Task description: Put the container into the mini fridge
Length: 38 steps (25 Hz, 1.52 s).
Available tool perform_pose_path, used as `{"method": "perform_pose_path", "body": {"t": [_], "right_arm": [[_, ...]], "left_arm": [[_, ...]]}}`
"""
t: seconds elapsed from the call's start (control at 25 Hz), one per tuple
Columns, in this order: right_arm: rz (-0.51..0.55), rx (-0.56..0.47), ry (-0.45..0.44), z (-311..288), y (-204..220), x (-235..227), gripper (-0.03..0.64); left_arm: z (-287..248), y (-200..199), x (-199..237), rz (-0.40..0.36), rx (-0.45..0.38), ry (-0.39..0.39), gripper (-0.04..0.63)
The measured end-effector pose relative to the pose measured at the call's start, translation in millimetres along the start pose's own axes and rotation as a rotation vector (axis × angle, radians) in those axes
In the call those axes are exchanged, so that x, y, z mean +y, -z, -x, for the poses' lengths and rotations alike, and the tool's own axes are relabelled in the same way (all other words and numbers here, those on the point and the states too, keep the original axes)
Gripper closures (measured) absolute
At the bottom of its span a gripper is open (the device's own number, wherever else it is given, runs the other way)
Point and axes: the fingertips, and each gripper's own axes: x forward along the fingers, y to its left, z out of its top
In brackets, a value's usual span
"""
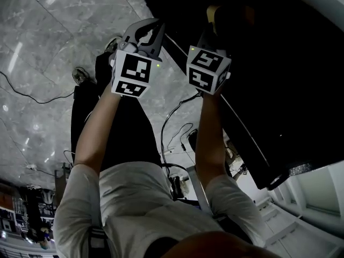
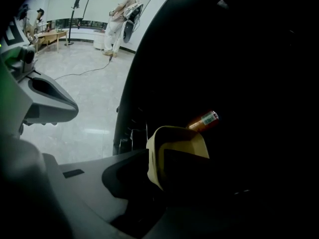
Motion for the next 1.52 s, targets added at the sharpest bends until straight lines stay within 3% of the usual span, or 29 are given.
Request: {"method": "perform_pose_path", "body": {"t": [0.32,0.44,0.56,0.76,0.88,0.96,1.16,1.52], "right_arm": [[-0.134,-0.235,0.030,60.4,-31.4,0.3,0.489],[-0.260,-0.350,-0.028,96.8,-44.5,14.4,0.553],[-0.378,-0.426,-0.110,136.4,-51.9,27.4,0.563],[-0.519,-0.504,-0.164,193.8,-66.1,35.4,0.573],[-0.585,-0.565,-0.174,225.9,-71.1,33.2,0.578],[-0.621,-0.609,-0.158,251.6,-71.0,25.6,0.580],[-0.628,-0.705,-0.077,331.5,-81.9,12.6,0.580],[-0.686,-0.848,0.012,451.7,-99.4,9.1,0.580]], "left_arm": [[36.2,-20.8,2.3,-0.053,-0.026,-0.052,0.583],[63.3,-33.0,-1.7,-0.097,-0.012,-0.073,0.583],[91.5,-51.5,-14.5,-0.147,-0.002,-0.099,0.583],[140.7,-87.2,-28.1,-0.174,-0.020,-0.130,0.583],[170.4,-107.6,-43.8,-0.265,-0.054,-0.128,0.583],[192.5,-116.8,-58.6,-0.286,-0.074,-0.135,0.583],[262.6,-151.5,-76.7,-0.246,-0.158,-0.234,0.583],[371.3,-210.3,-115.8,-0.295,-0.311,-0.176,0.583]]}}
